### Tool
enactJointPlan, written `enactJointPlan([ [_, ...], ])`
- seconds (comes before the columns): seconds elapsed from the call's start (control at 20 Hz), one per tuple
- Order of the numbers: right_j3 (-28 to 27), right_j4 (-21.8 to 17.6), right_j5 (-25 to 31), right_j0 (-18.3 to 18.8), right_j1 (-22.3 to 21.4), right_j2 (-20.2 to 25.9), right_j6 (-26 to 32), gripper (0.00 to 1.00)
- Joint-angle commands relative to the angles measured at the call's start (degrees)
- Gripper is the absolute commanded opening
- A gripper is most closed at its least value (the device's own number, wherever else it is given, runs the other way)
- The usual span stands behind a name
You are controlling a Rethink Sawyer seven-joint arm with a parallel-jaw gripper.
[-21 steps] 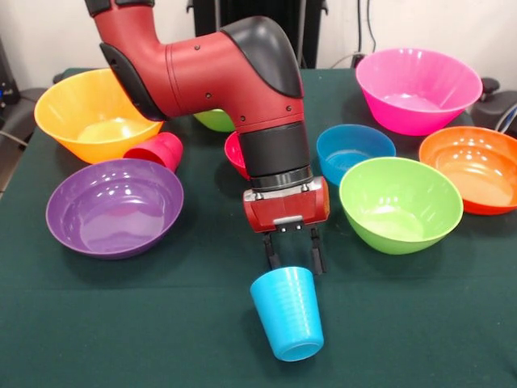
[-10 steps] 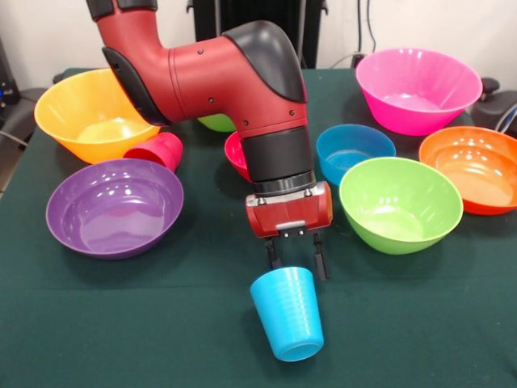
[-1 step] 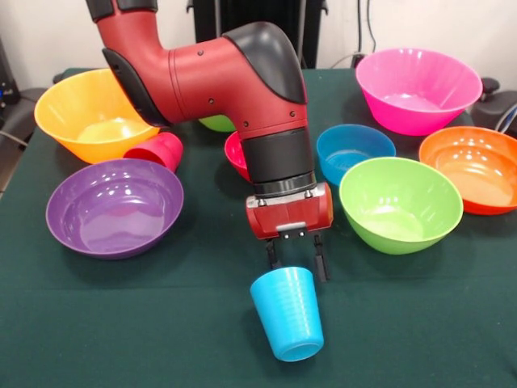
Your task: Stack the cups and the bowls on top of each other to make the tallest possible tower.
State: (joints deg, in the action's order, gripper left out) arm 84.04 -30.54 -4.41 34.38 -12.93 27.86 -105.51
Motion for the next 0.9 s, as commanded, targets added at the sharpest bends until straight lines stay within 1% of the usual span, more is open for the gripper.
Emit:
enactJointPlan([
  [0.05,-7.2,-1.6,1.5,-2.1,4.6,1.6,-2.4,1.00],
  [0.5,-7.9,-1.5,0.6,-2.3,4.9,2.0,-3.0,1.00],
  [0.55,-8.0,-1.6,0.4,-2.4,5.0,1.9,-3.0,0.00],
  [0.9,-8.9,-2.0,-1.2,-3.0,5.3,1.5,-3.5,0.00],
])
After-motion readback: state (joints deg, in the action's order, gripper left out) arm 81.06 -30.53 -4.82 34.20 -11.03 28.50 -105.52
